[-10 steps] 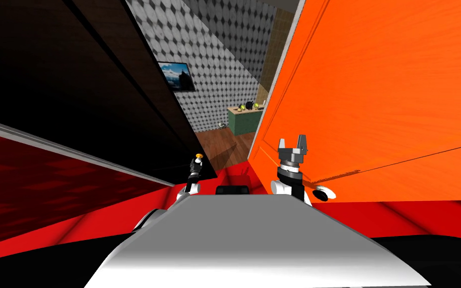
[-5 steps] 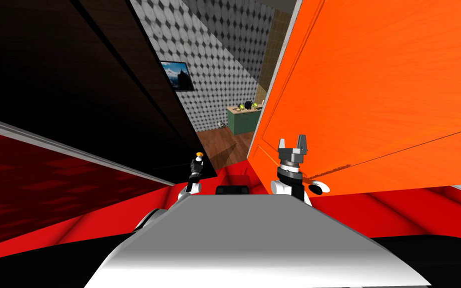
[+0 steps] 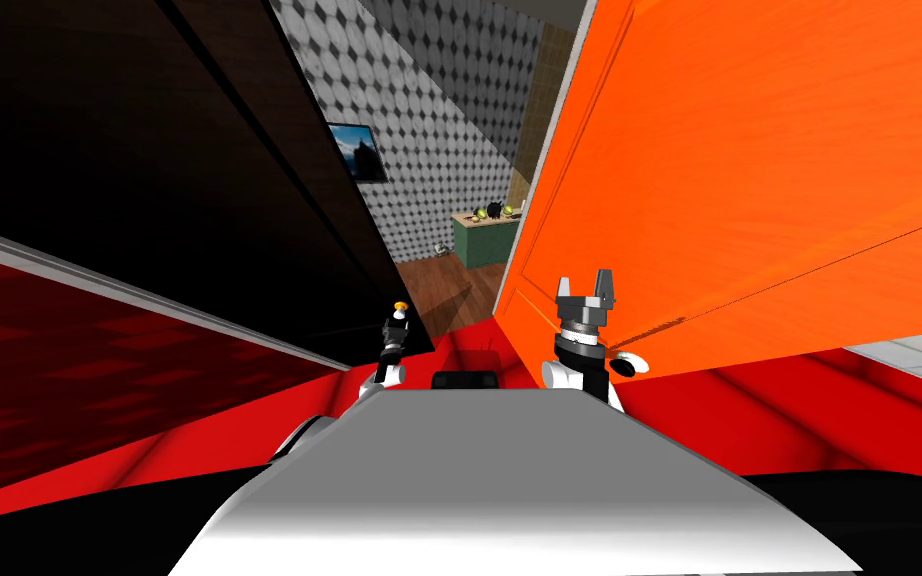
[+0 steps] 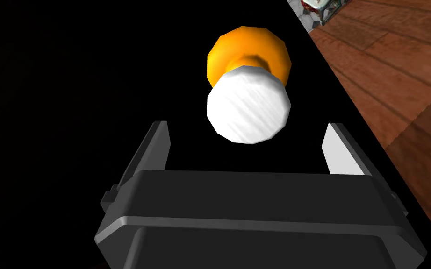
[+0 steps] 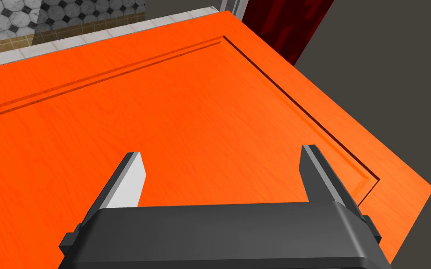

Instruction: Pull the door open

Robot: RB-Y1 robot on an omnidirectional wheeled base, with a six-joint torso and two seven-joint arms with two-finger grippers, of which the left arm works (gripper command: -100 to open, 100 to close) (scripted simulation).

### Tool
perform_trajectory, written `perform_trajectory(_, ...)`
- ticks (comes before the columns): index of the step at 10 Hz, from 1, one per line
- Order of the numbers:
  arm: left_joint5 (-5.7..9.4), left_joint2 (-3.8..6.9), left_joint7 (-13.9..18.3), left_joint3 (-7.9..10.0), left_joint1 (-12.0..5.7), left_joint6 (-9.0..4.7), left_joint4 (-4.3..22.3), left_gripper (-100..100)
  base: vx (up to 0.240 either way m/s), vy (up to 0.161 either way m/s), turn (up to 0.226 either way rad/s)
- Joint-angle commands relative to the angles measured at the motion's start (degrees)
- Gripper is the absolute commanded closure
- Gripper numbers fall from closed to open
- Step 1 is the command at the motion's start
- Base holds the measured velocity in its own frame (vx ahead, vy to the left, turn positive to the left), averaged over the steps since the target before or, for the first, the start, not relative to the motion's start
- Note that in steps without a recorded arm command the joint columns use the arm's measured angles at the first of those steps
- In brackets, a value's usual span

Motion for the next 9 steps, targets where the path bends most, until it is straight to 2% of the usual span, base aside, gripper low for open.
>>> perform_trajectory(1, 0.57, -0.08, 2.23, -0.25, 0.10, 0.16, -0.40, -100, -0.063, 0.017, -0.026)
perform_trajectory(2, 1.49, -0.26, 4.22, -0.70, 0.06, 0.28, -0.65, -100, -0.057, 0.018, -0.031)
perform_trajectory(3, 1.49, -0.26, 4.63, -0.70, 0.06, 0.28, -0.65, -100, -0.040, 0.014, -0.020)
perform_trajectory(5, 3.29, -0.61, 8.37, -1.59, -0.02, 0.51, -1.15, -100, -0.068, 0.016, -0.038)
perform_trajectory(6, 3.29, -0.61, 9.41, -1.59, -0.02, 0.51, -1.15, -100, -0.065, 0.020, -0.024)
perform_trajectory(7, 4.17, -0.78, 11.27, -2.03, -0.06, 0.62, -1.40, -100, -0.053, 0.012, -0.030)
perform_trajectory(8, 4.17, -0.78, 11.79, -2.03, -0.06, 0.62, -1.40, -100, -0.044, 0.010, -0.017)
perform_trajectory(9, 5.00, -0.95, 14.02, -2.44, -0.09, 0.73, -1.63, -100, -0.053, 0.011, -0.026)
